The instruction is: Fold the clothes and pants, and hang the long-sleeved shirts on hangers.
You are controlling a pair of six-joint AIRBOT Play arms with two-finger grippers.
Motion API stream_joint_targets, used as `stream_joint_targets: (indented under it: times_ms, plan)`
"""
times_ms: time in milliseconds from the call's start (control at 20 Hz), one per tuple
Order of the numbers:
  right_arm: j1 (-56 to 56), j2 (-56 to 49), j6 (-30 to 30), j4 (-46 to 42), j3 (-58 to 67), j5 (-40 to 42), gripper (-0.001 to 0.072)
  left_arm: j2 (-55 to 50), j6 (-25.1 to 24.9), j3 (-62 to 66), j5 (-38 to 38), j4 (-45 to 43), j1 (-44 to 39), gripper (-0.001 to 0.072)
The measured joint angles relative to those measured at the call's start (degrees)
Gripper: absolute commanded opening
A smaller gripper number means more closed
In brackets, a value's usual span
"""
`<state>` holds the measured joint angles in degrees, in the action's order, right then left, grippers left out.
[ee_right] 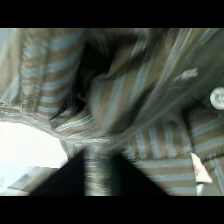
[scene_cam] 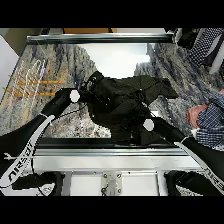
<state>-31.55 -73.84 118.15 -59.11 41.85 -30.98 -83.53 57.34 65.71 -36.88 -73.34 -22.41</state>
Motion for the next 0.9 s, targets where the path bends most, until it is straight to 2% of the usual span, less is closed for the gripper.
stream_joint_targets:
  times_ms: [150,350,500,650,700,750,800,900]
  plan:
    - [3.56,1.53,-6.67,-3.34,3.45,-5.92,0.0022,3.08,3.87,-0.02,-3.8,-0.04,1.73,0.0015]
    - [13.42,4.74,-16.17,-14.84,14.69,-23.98,0.0021,12.13,12.0,-2.84,-14.93,0.37,1.99,0.0016]
    - [20.48,5.64,-22.6,-19.61,24.44,-35.5,0.0021,19.76,19.02,-8.31,-21.35,5.09,-3.96,0.0016]
    - [23.96,5.6,-25.53,-21.33,29.7,-40.39,0.0027,25.11,27.47,-13.4,-19.61,8.98,-13.86,0.0017]
    - [24.52,5.16,-26.01,-21.31,30.53,-41.0,0.0076,26.01,30.25,-14.36,-17.59,9.35,-16.55,0.0017]
    - [24.94,4.52,-26.29,-20.92,31.12,-41.38,0.0323,26.49,32.59,-15.06,-15.26,9.42,-18.75,0.0017]
    - [25.24,3.74,-26.73,-20.15,31.56,-41.53,0.0531,26.56,34.4,-15.56,-13.27,9.77,-20.28,0.0017]
    - [25.62,2.64,-28.04,-18.58,32.06,-41.75,0.051,25.79,37.27,-16.15,-10.16,10.16,-21.86,0.0017]
